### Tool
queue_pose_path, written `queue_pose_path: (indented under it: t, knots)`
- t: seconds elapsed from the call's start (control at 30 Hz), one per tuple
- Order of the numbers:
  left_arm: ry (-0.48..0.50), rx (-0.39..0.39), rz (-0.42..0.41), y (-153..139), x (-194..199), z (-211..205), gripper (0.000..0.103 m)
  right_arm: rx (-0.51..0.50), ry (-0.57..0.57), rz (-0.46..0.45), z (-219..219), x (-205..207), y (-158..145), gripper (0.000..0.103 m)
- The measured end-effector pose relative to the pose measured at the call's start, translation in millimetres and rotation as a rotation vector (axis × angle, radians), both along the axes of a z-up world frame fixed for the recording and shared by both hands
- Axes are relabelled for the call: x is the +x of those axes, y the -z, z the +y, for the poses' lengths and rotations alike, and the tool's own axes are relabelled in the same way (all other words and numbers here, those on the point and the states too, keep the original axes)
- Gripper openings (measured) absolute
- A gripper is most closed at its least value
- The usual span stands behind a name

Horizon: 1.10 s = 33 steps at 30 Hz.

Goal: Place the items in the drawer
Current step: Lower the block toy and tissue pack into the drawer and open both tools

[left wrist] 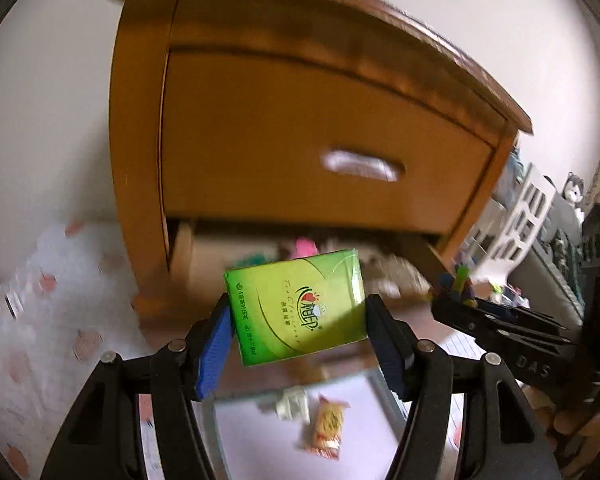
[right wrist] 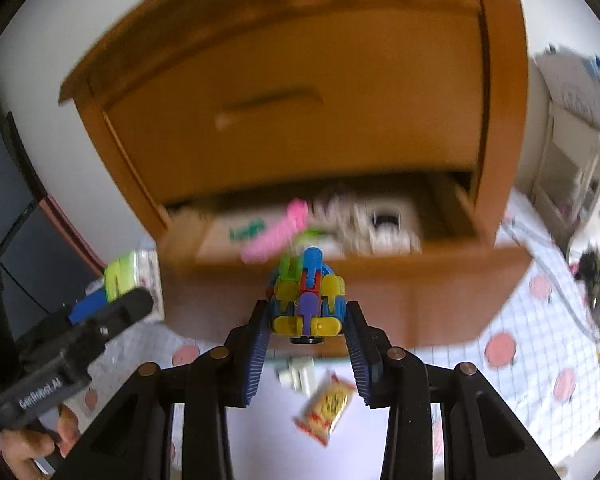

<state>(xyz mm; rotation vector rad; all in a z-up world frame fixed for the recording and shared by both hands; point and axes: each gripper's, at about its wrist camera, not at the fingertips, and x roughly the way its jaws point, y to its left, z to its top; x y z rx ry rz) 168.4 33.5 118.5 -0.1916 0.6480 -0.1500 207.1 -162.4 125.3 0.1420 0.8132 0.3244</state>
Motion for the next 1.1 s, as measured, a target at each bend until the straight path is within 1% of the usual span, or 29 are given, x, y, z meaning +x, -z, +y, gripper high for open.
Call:
queue_pose_path:
  t: [0.1, 0.2, 0.27, 0.37, 0.53, 0.6, 0.63, 0.67, 0.7, 0.73, 0.77, 0.83, 0.87, 0.93, 1.0, 1.03, 1.1]
  knots:
    - [-0.013, 0.007, -0.008, -9.2, 22.5, 0.8, 0.066, -0.007, -0.001, -0.02, 4.5, 16.9, -16.2, 0.04]
    - [-0.031, 0.006, 0.022, -6.2, 41.5, 3.1, 0.066, -0.001, 0.015, -0.004, 7.0, 38.5, -20.6, 0.04]
    - [-0.034, -0.004, 0.046, -0.3, 57.7, 4.1, 0.066, -0.013, 0.028, 0.017, 8.5, 50.9, -17.7, 0.04]
    - [-0.049, -0.016, 0.085, 11.3, 62.8, 5.4, 0.066, -0.046, 0.048, 0.063, 12.1, 68.4, -6.7, 0.04]
    - [-0.045, 0.01, 0.093, 19.2, 70.6, 1.8, 0.067, -0.069, 0.063, 0.109, 19.2, 84.4, 6.8, 0.04]
    - [-0.044, 0.009, 0.092, 20.4, 69.9, 1.9, 0.069, -0.075, 0.063, 0.111, 19.1, 84.5, 8.9, 0.04]
    - [-0.047, 0.009, 0.089, 21.2, 70.1, 2.4, 0.075, -0.08, 0.064, 0.111, 19.7, 85.7, 9.2, 0.041]
    - [-0.05, 0.011, 0.086, 19.7, 69.8, 1.6, 0.078, -0.084, 0.066, 0.107, 20.3, 85.8, 9.0, 0.045]
    - [-0.051, 0.011, 0.084, 19.5, 69.0, 0.4, 0.078, -0.087, 0.068, 0.106, 21.0, 86.1, 8.4, 0.053]
    - [-0.053, 0.011, 0.084, 20.1, 69.1, 0.7, 0.078, -0.088, 0.07, 0.107, 21.0, 88.1, 9.4, 0.057]
    - [-0.055, 0.01, 0.086, 20.7, 69.1, 1.1, 0.078, -0.087, 0.071, 0.107, 21.0, 88.3, 8.8, 0.06]
    - [-0.064, 0.012, 0.093, 26.5, 70.5, 3.9, 0.079, -0.091, 0.071, 0.102, 21.2, 88.1, 8.3, 0.06]
    - [-0.071, 0.014, 0.096, 27.5, 70.5, 4.0, 0.082, -0.093, 0.071, 0.1, 20.9, 88.2, 8.1, 0.062]
    - [-0.089, 0.018, 0.102, 30.3, 71.6, 5.0, 0.084, -0.099, 0.072, 0.097, 21.7, 90.1, 11.0, 0.068]
    - [-0.102, 0.023, 0.101, 30.0, 70.0, 4.5, 0.084, -0.097, 0.074, 0.093, 21.2, 90.1, 11.8, 0.079]
    - [-0.109, 0.026, 0.098, 30.6, 69.6, 5.1, 0.085, -0.096, 0.075, 0.089, 20.7, 89.7, 11.5, 0.082]
    - [-0.121, 0.031, 0.092, 32.9, 70.0, 6.2, 0.09, -0.097, 0.078, 0.084, 19.2, 88.7, 11.7, 0.089]
